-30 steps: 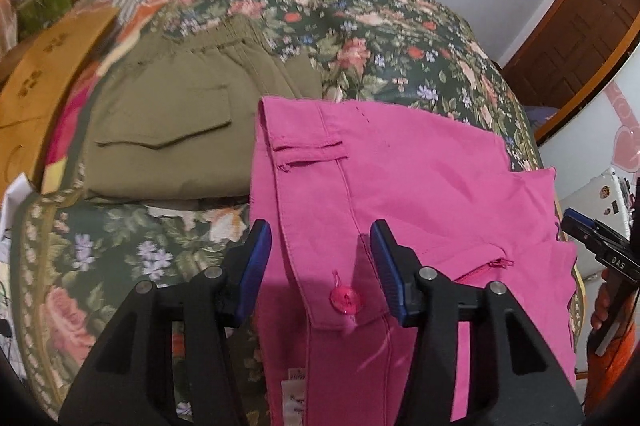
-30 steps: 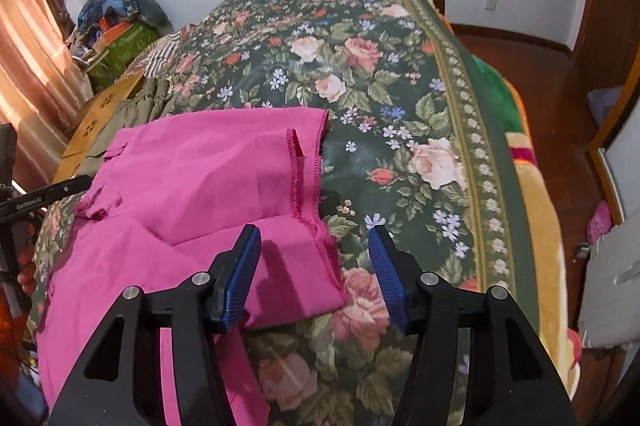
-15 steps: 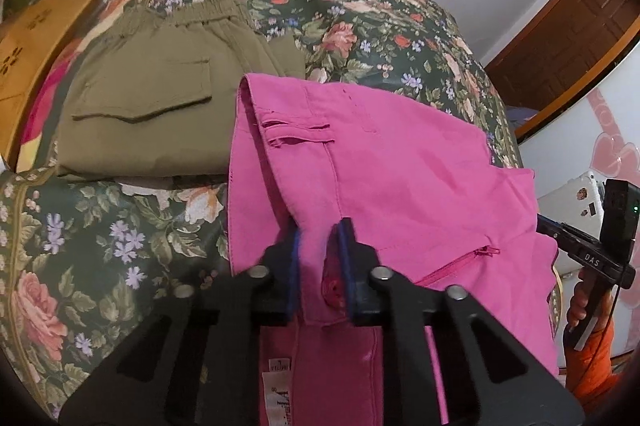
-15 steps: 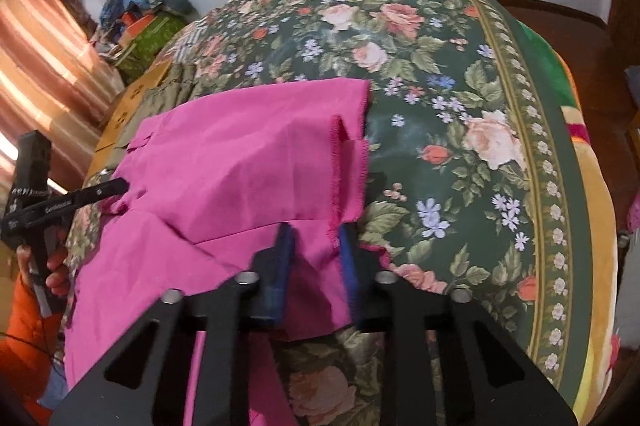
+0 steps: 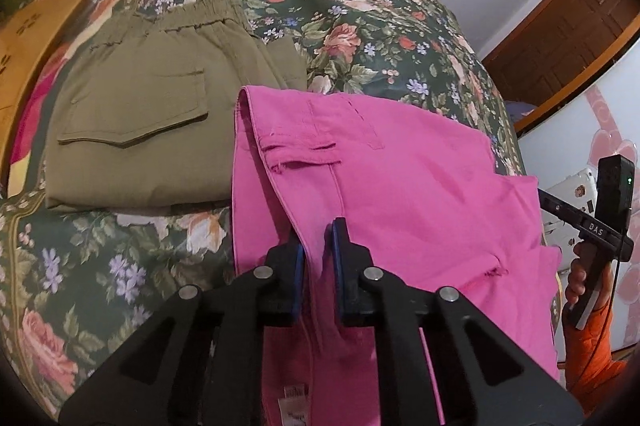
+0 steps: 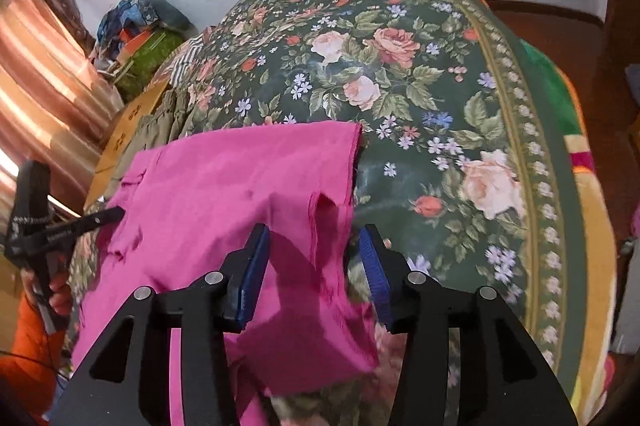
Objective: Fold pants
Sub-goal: 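Lift the pink pants with both grippers and fold them over lengthwise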
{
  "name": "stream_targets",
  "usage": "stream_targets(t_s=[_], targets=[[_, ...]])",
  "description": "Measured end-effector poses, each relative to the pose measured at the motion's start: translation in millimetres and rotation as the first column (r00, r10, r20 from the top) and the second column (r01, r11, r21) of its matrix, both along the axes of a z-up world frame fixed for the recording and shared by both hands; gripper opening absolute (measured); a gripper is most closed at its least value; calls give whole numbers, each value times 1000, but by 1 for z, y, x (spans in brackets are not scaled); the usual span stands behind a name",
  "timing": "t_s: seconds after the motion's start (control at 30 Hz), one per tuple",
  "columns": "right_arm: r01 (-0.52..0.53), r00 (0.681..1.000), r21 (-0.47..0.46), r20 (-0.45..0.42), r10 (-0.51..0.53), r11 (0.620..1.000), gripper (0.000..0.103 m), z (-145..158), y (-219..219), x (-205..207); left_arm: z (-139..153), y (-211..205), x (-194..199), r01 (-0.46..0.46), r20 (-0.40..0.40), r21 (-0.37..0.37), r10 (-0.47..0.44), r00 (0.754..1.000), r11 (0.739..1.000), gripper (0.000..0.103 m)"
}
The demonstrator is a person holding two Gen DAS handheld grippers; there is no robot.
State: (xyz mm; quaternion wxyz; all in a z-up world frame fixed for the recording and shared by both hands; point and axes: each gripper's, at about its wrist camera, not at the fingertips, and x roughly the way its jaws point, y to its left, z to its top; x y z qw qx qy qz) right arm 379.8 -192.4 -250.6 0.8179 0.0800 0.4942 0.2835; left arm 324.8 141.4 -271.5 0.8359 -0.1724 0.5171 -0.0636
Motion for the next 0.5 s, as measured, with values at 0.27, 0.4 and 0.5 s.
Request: stream_targets(t_s=[0.27, 0.4, 0.5], targets=[[-63, 998, 38, -27, 64, 997, 9, -8, 21, 4, 2, -5, 8, 24, 25, 30, -25, 999, 999, 7], [-72, 997, -32, -13, 72, 997, 12, -6, 18, 0, 8, 1, 14, 17, 24, 90, -19, 1000, 996, 22], [-40, 999, -21, -12, 39, 999, 42, 0, 3, 8, 8, 13, 26, -10, 22, 70, 9, 1000, 998, 40]])
